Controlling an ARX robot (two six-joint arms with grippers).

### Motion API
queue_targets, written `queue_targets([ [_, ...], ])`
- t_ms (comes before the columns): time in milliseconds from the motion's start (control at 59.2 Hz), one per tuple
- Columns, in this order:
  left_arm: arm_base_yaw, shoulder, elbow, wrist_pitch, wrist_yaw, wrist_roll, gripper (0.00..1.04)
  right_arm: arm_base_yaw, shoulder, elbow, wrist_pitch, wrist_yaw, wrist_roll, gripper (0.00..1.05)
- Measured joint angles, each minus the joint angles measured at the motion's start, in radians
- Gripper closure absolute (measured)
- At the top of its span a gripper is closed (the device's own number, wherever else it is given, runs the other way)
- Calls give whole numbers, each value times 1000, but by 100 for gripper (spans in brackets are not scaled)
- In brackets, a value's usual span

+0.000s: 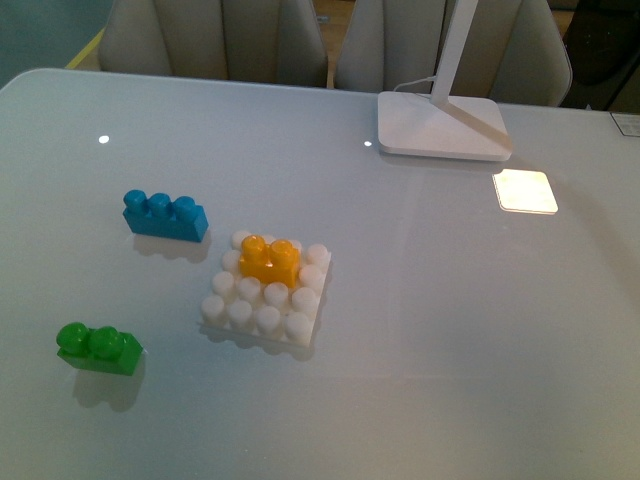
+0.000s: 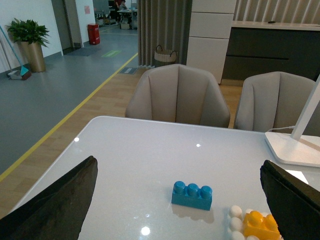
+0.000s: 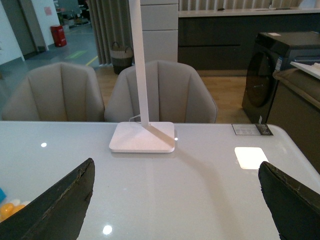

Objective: Insert yellow block into base center

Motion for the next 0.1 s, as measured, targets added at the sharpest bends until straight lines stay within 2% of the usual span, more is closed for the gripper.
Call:
queue_targets([
  [101,0,0,0,0,0,0,7,0,0,0,0,0,0,9],
])
